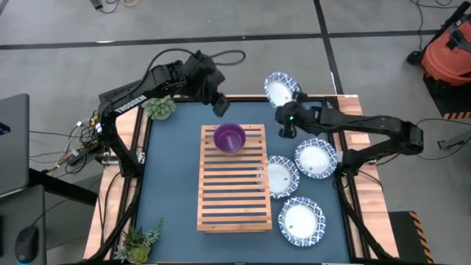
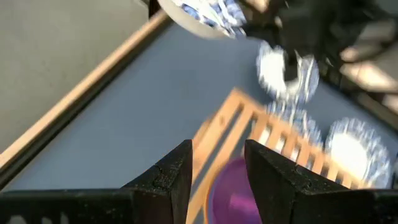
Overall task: Place and stack bowls onto a shelf
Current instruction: Put the top left big white and blue bowl on the shelf
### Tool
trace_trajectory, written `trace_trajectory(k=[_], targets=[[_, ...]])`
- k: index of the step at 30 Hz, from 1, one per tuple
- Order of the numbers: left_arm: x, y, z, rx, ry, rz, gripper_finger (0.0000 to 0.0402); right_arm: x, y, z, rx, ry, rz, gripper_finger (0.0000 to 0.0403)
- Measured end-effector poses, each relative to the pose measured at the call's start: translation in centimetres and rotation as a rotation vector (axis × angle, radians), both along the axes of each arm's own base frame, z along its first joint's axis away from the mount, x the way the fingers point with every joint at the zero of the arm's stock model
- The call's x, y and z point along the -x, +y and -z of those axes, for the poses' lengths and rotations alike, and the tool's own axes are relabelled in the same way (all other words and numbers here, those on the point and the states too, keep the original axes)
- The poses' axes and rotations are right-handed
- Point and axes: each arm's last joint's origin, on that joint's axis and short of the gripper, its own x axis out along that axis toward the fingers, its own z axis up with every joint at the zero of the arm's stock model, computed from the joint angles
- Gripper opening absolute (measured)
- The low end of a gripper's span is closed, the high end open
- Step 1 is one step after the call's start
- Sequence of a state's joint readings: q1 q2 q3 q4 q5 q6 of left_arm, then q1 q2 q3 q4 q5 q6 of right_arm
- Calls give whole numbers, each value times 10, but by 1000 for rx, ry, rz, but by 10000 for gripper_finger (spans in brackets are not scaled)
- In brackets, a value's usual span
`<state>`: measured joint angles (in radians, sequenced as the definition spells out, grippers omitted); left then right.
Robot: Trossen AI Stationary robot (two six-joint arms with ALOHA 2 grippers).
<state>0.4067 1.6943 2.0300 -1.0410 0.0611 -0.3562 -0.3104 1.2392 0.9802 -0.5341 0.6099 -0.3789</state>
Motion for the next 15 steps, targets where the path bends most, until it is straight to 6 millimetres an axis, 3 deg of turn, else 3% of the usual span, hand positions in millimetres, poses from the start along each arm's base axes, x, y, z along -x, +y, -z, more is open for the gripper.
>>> trace_trajectory(k=[7,15], targets=[[-4,15,-13,57,-195,-135,130,-5,13,-64,119,-128,-74,20],[-2,27,-14,275,-315,-339,130,-33,24,-82,318,-28,-154,20]])
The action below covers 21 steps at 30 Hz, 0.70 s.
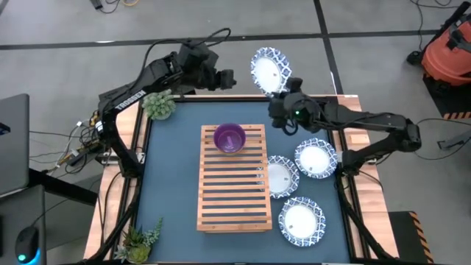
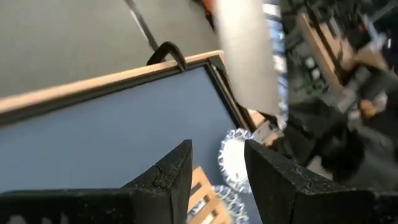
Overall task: Place and stack bowls onto a shelf
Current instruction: Put the top left big white and blue bowl on the shelf
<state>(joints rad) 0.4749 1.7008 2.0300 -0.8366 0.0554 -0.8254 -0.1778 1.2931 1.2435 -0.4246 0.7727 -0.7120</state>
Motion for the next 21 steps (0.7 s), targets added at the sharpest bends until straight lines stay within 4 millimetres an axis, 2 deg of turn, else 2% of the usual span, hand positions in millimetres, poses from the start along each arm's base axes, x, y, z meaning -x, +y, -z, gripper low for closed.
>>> trace_trajectory(k=[4,11,21], targets=[[-2,4,3,58,-26,-50,130,-16,3,4,48,56,-26,20],[-10,4,1,10,-64,-5,130,-34,8,21,59,141,-65,21],[-13,3,-4,-54,-93,19,130,-41,9,20,86,112,-64,22]])
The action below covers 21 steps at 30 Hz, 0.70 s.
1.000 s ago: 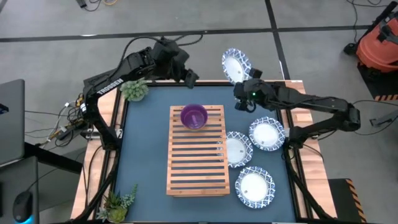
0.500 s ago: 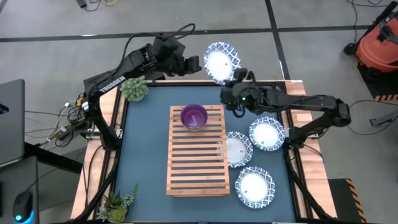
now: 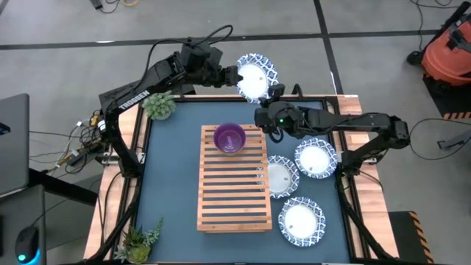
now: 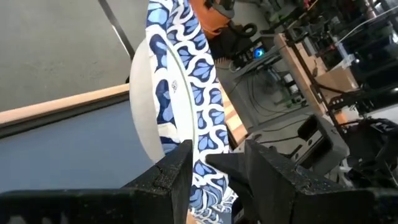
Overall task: Place and stack bowls onto a shelf
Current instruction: Put the top left big white and blue bowl on the shelf
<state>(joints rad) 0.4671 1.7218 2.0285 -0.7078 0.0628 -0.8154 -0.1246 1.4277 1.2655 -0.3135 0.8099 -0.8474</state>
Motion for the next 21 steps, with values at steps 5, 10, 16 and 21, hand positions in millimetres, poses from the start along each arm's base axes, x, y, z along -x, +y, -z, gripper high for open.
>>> trace_trajectory(k=[5,10,16,21], targets=[[0,-1,1,4,13,3,130,4,-2,-5,19,-16,34,25],[0,-1,1,12,11,0,130,6,-3,-6,28,-17,56,23],[1,-1,2,13,15,9,130,6,-3,-6,28,-19,60,23],[2,-2,5,33,44,22,130,6,-3,-6,36,-17,74,24]])
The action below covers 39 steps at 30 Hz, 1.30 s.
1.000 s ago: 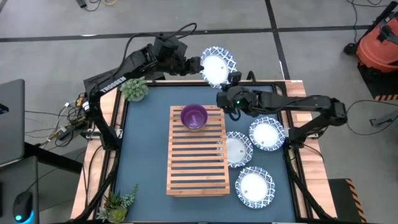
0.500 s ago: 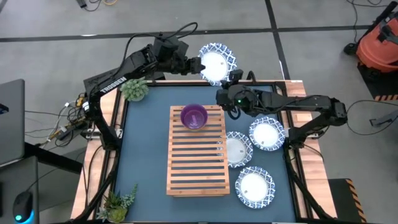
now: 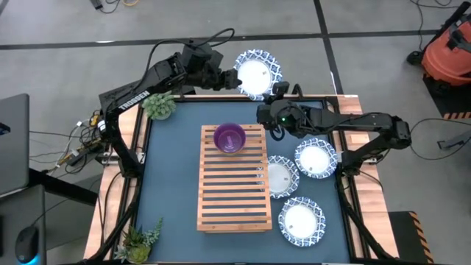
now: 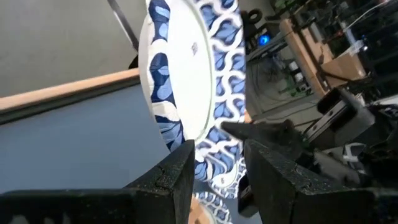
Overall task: Place and stack bowls onto a shelf
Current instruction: Put the top left big white and blue bowl on the shelf
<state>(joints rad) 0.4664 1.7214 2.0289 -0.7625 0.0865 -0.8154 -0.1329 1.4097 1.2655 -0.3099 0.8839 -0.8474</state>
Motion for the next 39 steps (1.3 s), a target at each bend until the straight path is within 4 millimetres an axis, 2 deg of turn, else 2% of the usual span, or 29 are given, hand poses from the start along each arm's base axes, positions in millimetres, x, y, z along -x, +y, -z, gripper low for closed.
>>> trace_trajectory(k=[21,33,39], targets=[[0,0,0,-8,10,-6,130,1,-1,0,16,1,34,24],[-3,4,-9,-95,-72,-56,130,-3,11,-2,7,-26,-28,24],[-2,3,-8,-93,-53,-51,130,-5,16,-6,11,-71,-47,24]])
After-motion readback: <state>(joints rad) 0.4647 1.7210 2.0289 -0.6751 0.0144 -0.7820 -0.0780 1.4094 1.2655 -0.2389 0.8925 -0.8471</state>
